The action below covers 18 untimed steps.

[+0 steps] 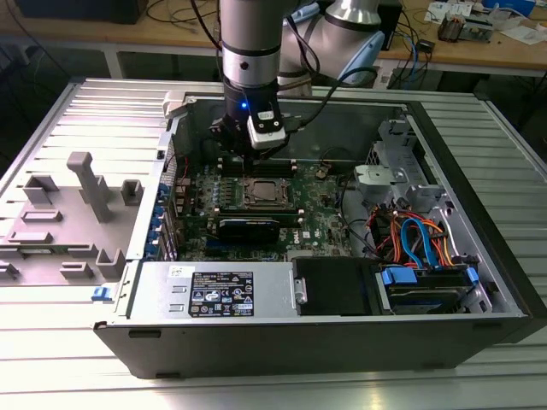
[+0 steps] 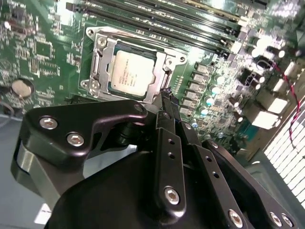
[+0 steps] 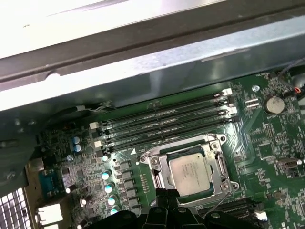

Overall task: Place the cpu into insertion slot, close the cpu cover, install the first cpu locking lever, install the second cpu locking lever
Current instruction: 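Install the first cpu locking lever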

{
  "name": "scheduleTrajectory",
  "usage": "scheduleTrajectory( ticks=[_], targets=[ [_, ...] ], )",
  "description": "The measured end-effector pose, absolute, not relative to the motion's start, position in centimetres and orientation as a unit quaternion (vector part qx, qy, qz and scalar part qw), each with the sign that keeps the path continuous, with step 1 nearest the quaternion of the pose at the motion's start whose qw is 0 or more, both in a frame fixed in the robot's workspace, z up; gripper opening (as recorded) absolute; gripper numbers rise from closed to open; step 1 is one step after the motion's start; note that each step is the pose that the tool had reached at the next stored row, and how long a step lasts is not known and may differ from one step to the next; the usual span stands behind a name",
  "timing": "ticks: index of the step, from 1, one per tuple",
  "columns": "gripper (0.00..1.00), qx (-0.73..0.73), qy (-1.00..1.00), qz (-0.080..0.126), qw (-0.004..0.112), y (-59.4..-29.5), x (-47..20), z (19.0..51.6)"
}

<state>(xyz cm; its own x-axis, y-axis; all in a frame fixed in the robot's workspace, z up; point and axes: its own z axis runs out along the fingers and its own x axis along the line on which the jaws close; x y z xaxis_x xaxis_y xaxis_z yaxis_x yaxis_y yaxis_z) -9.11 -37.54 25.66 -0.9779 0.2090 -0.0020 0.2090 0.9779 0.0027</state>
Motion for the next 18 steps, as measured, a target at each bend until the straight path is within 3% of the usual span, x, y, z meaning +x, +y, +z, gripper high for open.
scheduleTrajectory(
  ticks=[18],
  targets=[
    [0.11, 0.033, 0.999, 0.001, 0.001, -37.57, -9.18, 25.66]
  ],
)
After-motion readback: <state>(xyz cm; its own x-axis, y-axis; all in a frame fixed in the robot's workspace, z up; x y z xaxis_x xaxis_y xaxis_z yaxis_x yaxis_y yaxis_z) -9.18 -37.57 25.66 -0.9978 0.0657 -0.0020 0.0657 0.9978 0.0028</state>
